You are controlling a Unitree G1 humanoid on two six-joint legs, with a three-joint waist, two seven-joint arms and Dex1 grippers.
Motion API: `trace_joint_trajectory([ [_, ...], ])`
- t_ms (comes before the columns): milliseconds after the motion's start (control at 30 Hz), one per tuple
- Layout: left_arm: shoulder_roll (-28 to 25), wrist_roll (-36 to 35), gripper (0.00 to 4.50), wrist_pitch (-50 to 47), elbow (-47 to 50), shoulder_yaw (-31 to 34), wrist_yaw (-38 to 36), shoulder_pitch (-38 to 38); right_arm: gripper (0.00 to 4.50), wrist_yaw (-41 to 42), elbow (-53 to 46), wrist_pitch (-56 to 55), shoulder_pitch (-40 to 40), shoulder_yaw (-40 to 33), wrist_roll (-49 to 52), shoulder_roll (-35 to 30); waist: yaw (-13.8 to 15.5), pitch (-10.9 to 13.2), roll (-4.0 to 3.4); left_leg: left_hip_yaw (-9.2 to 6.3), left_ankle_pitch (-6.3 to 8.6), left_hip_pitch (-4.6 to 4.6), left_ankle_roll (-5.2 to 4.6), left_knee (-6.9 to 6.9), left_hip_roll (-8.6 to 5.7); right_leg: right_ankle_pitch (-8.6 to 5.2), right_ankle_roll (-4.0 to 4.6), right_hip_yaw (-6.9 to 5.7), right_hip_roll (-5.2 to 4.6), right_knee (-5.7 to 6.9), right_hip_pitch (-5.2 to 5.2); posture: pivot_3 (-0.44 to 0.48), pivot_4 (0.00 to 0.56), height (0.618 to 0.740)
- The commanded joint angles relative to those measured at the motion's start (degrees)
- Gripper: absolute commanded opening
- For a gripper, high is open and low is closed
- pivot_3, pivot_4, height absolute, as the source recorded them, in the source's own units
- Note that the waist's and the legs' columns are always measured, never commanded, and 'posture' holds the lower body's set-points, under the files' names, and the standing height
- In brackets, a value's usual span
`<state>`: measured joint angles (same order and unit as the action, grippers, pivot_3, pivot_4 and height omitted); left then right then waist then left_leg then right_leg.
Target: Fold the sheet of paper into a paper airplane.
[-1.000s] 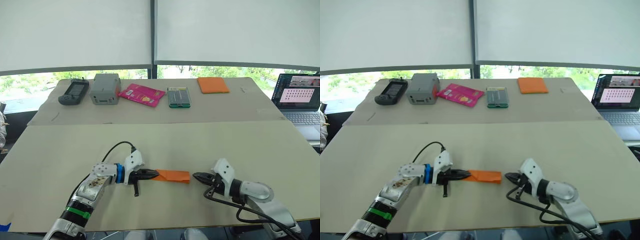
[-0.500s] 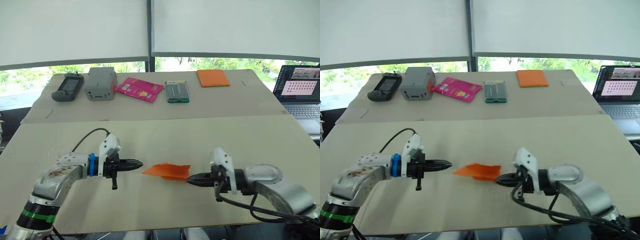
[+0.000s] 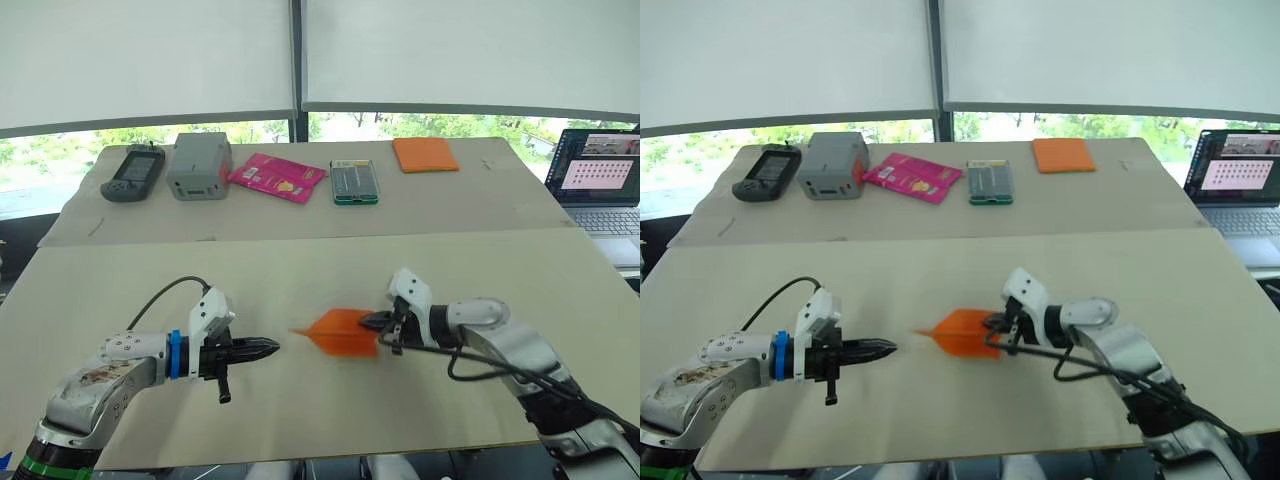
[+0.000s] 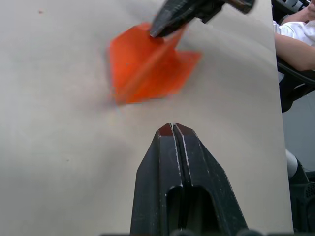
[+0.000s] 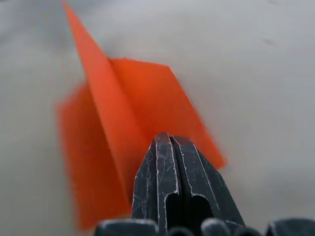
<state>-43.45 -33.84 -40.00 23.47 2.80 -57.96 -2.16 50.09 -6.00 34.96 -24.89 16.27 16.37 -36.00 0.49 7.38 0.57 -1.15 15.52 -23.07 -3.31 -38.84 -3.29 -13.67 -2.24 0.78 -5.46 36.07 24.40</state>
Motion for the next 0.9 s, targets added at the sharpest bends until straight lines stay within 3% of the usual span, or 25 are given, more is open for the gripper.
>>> trace_joint_trajectory([
  [33, 0.18, -0.63, 0.0, 1.07, 1.89, 0.65, 0.65, 0.51, 0.03, 1.6, -0.93, 0.47, -2.71, -3.14, 1.45, -0.23, 0.0, 0.01, -0.01, 0.0, -0.01, 0.0, 0.02, 0.03, 0.02, 0.0, 0.01, -0.01, 0.03, 0.0, 0.02, 0.0, 0.15, 0.74],
  [267, 0.51, -0.44, 0.0, 1.98, 1.37, 0.01, 0.91, 0.85, 0.03, 7.37, -5.67, 5.89, -6.93, -7.99, 7.77, -4.03, 0.15, 0.05, -0.06, -0.01, 0.0, -0.01, -0.01, 0.01, 0.02, 0.01, 0.02, -0.01, 0.02, -0.01, -0.02, 0.0, 0.15, 0.74],
  [533, 0.72, 0.88, 0.0, 3.64, 0.06, -1.45, 1.08, 0.35, 2.62, 8.92, -10.81, 6.92, -10.63, 5.73, -0.5, -5.87, -0.17, 0.04, -0.05, -0.01, 0.01, -0.02, -0.02, 0.02, 0.04, 0.01, 0.03, -0.01, 0.02, 0.0, 0.03, 0.0, 0.15, 0.74],
  [767, 0.63, 1.53, 0.0, 3.91, -0.38, -1.19, 1.35, 0.71, 2.62, 7.65, -9.43, 6.76, -10.82, 10.03, -4.52, -3.28, 0.03, 0.05, -0.05, 0.0, 0.0, -0.03, 0.0, -0.03, 0.01, 0.02, 0.03, -0.01, 0.0, 0.0, 0.01, 0.0, 0.15, 0.74],
  [900, 0.81, 1.82, 0.0, 3.97, -0.86, -1.25, 1.07, 0.33, 1.43, 7.65, -9.54, 8.08, -10.0, 9.38, -4.62, -2.82, 0.03, 0.05, -0.05, 0.0, -0.01, -0.03, 0.01, -0.03, 0.0, 0.02, 0.03, -0.01, 0.01, 0.02, 0.02, 0.0, 0.15, 0.74],
])
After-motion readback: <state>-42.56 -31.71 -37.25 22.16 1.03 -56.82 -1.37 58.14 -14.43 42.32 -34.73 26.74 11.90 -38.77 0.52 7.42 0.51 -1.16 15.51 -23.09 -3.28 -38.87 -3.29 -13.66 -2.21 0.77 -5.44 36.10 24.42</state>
